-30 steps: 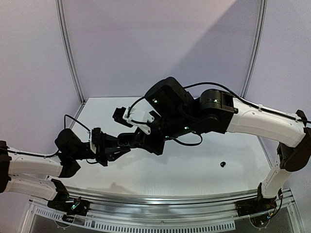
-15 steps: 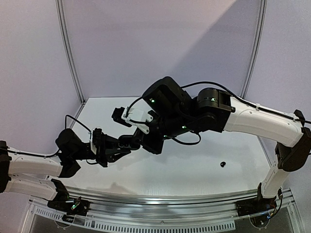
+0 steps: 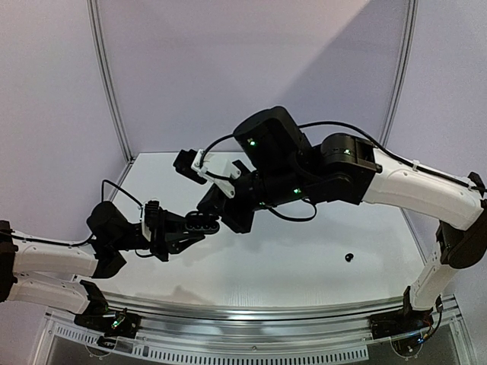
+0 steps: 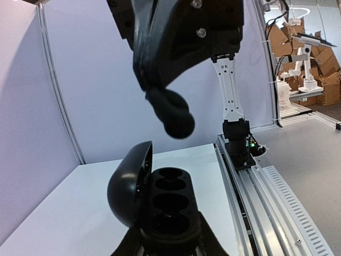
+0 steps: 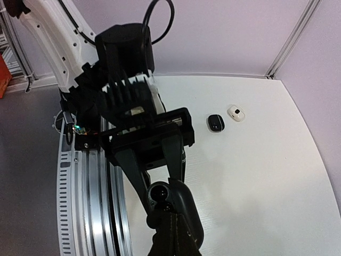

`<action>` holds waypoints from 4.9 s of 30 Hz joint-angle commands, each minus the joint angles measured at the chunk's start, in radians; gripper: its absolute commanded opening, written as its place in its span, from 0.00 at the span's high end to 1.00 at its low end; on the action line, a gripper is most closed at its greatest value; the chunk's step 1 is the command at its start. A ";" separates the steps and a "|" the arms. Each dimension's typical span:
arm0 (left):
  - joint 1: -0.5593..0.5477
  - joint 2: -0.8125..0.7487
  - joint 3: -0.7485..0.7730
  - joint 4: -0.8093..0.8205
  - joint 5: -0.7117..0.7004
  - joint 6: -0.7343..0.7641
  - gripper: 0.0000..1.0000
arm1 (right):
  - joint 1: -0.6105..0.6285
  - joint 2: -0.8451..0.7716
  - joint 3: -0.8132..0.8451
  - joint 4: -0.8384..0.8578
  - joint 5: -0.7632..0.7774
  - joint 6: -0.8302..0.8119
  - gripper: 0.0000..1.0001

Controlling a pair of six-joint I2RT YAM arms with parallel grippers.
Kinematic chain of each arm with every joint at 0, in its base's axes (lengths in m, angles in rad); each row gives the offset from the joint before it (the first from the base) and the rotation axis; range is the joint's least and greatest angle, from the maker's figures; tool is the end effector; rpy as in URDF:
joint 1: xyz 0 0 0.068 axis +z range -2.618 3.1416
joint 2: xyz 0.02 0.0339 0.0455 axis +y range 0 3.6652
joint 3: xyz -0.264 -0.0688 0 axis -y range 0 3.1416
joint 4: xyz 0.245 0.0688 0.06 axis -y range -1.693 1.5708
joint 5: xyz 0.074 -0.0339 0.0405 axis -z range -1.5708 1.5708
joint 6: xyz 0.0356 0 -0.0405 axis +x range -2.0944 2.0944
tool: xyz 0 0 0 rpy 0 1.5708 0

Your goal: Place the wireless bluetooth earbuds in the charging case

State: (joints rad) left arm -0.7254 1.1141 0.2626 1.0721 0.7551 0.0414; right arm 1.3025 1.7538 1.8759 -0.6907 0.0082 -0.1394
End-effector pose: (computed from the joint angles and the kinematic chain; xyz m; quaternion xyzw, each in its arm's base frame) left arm 0.1392 -0.1560 0.2275 0.4842 0.4311 -0.4604 0.6064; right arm 0.1053 0.3820 0.4035 -0.5775 0.6601 0.2609 0.4034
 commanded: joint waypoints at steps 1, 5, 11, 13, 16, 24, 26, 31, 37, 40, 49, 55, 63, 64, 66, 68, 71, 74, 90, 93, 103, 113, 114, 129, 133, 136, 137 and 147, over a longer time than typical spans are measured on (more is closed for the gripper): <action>0.007 0.003 0.018 0.004 -0.005 -0.007 1.00 | 0.004 -0.033 -0.009 0.056 -0.043 0.001 1.00; 0.006 0.002 0.019 0.002 -0.009 -0.013 1.00 | 0.004 -0.027 -0.025 0.089 -0.040 -0.002 1.00; 0.006 0.003 0.021 0.011 -0.058 -0.037 1.00 | 0.003 -0.033 -0.097 0.203 -0.013 0.009 1.00; 0.006 0.003 0.021 0.016 -0.068 -0.056 1.00 | 0.005 -0.042 -0.133 0.272 -0.013 0.012 1.00; 0.006 0.002 0.019 0.023 -0.073 -0.078 1.00 | 0.013 -0.045 -0.164 0.317 0.041 0.009 1.00; 0.006 0.003 0.023 0.025 -0.084 -0.085 1.00 | 0.025 -0.044 -0.229 0.402 0.098 -0.017 1.00; 0.006 0.004 0.022 0.025 -0.082 -0.088 1.00 | 0.026 -0.045 -0.233 0.413 0.115 -0.029 1.00; 0.006 0.006 0.022 0.024 -0.082 -0.087 1.00 | 0.026 -0.052 -0.233 0.403 0.156 -0.049 1.00; 0.006 0.004 0.023 0.026 -0.082 -0.088 1.00 | 0.028 -0.057 -0.246 0.386 0.165 -0.046 1.00; 0.006 0.001 0.021 0.026 -0.083 -0.087 1.00 | 0.030 -0.061 -0.263 0.386 0.162 -0.046 1.00; 0.006 0.000 0.023 0.034 -0.078 -0.091 1.00 | 0.030 -0.054 -0.291 0.418 0.173 -0.056 1.00; 0.006 -0.003 0.022 0.041 -0.081 -0.097 1.00 | 0.033 -0.041 -0.306 0.419 0.155 -0.071 1.00; 0.006 -0.008 0.024 0.052 -0.083 -0.109 1.00 | 0.040 -0.045 -0.340 0.410 0.121 -0.112 1.00; 0.006 -0.008 0.024 0.052 -0.085 -0.109 1.00 | 0.041 -0.045 -0.340 0.402 0.118 -0.117 1.00; 0.007 -0.009 0.023 0.052 -0.088 -0.108 1.00 | 0.040 -0.045 -0.340 0.383 0.110 -0.122 0.97; 0.007 -0.010 0.024 0.052 -0.092 -0.105 1.00 | 0.041 -0.047 -0.344 0.365 0.108 -0.123 0.95; 0.007 -0.010 0.023 0.052 -0.094 -0.101 1.00 | 0.041 -0.055 -0.349 0.352 0.111 -0.129 0.91; 0.007 -0.011 0.022 0.052 -0.094 -0.097 1.00 | 0.041 -0.057 -0.348 0.340 0.119 -0.142 0.89; 0.007 -0.014 0.024 0.047 -0.095 -0.092 1.00 | 0.047 -0.021 -0.307 0.272 0.147 -0.199 0.92; 0.009 -0.013 0.023 0.046 -0.101 -0.089 1.00 | 0.048 -0.035 -0.317 0.274 0.141 -0.186 0.87; 0.009 -0.009 0.027 0.032 -0.094 -0.086 1.00 | 0.044 -0.070 -0.295 0.362 0.157 -0.150 0.73; 0.009 -0.016 0.033 0.011 -0.094 -0.094 1.00 | 0.040 -0.137 -0.256 0.438 0.146 -0.105 0.66; 0.009 -0.017 0.032 0.008 -0.095 -0.096 1.00 | 0.040 -0.148 -0.252 0.446 0.133 -0.096 0.66; 0.009 -0.028 0.063 -0.038 -0.115 -0.242 1.00 | -0.028 -0.307 -0.286 0.426 0.250 0.250 0.55; 0.009 -0.041 0.076 -0.064 -0.108 -0.305 1.00 | -0.150 -0.338 -0.288 0.200 0.345 0.558 0.49; 0.009 -0.053 0.089 -0.090 -0.103 -0.335 1.00 | -0.293 -0.334 -0.278 -0.130 0.359 0.838 0.44; 0.009 -0.056 0.092 -0.097 -0.101 -0.342 1.00 | -0.329 -0.328 -0.283 -0.212 0.348 0.882 0.39; 0.009 -0.114 0.116 -0.182 -0.082 -0.322 1.00 | -0.518 -0.280 -0.605 -0.552 0.279 1.114 0.48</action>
State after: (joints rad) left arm -0.7246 1.0267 0.3481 0.9447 0.6632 -0.2813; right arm 0.8261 1.4792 1.4208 -1.0618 0.3260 0.8078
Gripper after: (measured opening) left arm 0.241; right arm 0.552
